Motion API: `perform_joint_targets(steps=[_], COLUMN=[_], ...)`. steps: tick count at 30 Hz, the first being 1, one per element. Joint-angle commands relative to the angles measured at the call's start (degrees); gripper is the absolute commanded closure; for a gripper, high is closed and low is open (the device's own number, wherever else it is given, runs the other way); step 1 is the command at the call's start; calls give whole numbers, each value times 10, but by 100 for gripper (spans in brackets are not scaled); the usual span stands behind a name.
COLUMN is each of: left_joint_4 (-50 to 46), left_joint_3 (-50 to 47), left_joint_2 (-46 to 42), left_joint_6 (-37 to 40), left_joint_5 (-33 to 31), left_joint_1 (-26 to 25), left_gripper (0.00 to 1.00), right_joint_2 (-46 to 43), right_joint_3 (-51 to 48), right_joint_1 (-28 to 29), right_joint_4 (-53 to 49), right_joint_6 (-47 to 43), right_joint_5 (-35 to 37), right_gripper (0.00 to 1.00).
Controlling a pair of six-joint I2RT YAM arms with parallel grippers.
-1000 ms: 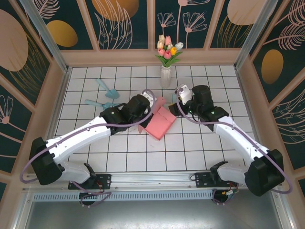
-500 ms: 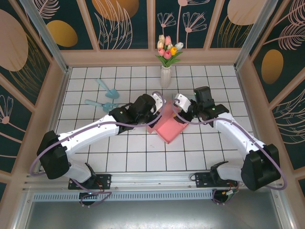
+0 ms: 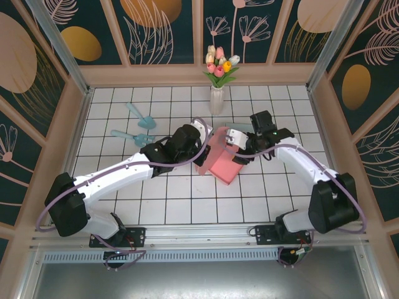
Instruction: Fold the paper box
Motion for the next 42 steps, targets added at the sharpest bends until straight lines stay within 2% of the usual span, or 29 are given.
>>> perform_joint_targets(steps=[1,13,21,25,29,33,36,40,42], left_joint_4=[28,33,45,44,46,41,40,41,43], left_joint_3=[-10,-24,-78,-113,-132,-139,-138,-135,-135], left_joint_2=[-11,-9,-57,-89,-119,-119,-108,-97,-95], left_joint_6=[-19,-32,-61,-77,-88,-95,-96,-100,-101], left_joint_5=[-5,6,12,12,17,4,6,14,19], left_joint_1=[3,3,4,3,3,3,3,3,3], left_gripper=[100,100,100,100,100,100,100,100,100], right_joint_2=[27,88,77,60,59,52,51,60,67], right_joint_3=[25,44,53,65,83,96,102,93,86], right_joint_1=[-3,-6,-32,-43,-44,-41,-39,-47,-58], right_joint_4=[-26,11,10,-14,-37,-60,-60,-53,-42], right_joint_6=[-18,13,11,1,1,-1,13,31,47], right_joint_5=[1,20,-66,-98,-97,-154,-141,-73,-73], right_gripper=[37,43,43,39,37,33,33,33,33])
